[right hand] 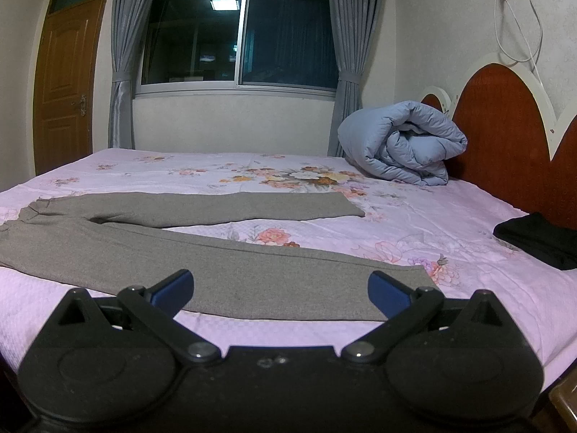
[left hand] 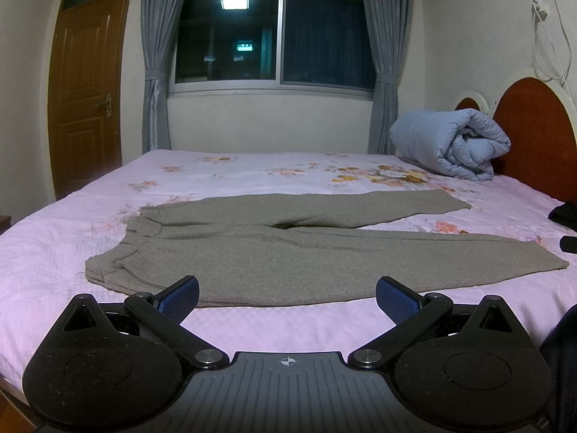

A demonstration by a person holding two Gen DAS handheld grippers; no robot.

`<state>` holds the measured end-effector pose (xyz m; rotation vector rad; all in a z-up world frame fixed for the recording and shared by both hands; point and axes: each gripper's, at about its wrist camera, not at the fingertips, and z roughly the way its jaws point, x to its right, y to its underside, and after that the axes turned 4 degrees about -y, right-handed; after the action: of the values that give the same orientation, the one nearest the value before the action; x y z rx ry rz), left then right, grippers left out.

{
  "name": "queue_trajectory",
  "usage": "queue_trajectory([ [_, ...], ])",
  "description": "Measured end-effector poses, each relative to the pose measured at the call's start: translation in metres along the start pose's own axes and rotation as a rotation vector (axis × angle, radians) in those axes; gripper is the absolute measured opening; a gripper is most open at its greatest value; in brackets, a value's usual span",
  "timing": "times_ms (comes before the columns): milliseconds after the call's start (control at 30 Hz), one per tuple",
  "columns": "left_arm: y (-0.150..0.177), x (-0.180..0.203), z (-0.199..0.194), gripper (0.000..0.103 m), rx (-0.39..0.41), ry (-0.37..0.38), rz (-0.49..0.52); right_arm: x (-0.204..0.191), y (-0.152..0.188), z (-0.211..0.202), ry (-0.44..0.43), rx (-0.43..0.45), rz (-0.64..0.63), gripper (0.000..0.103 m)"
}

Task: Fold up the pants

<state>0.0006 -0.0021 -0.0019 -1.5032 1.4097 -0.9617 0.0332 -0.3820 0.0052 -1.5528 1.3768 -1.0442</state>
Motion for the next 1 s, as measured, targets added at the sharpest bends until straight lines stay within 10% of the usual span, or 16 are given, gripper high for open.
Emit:
queue_trajectory([
  [1000, -0.001, -0.0021, 0.0047, 0.103, -0.002, 0.0, 0.001, -0.0001, -0.0004, -0.0009, 0.0, -0.001, 0.002, 0.097],
])
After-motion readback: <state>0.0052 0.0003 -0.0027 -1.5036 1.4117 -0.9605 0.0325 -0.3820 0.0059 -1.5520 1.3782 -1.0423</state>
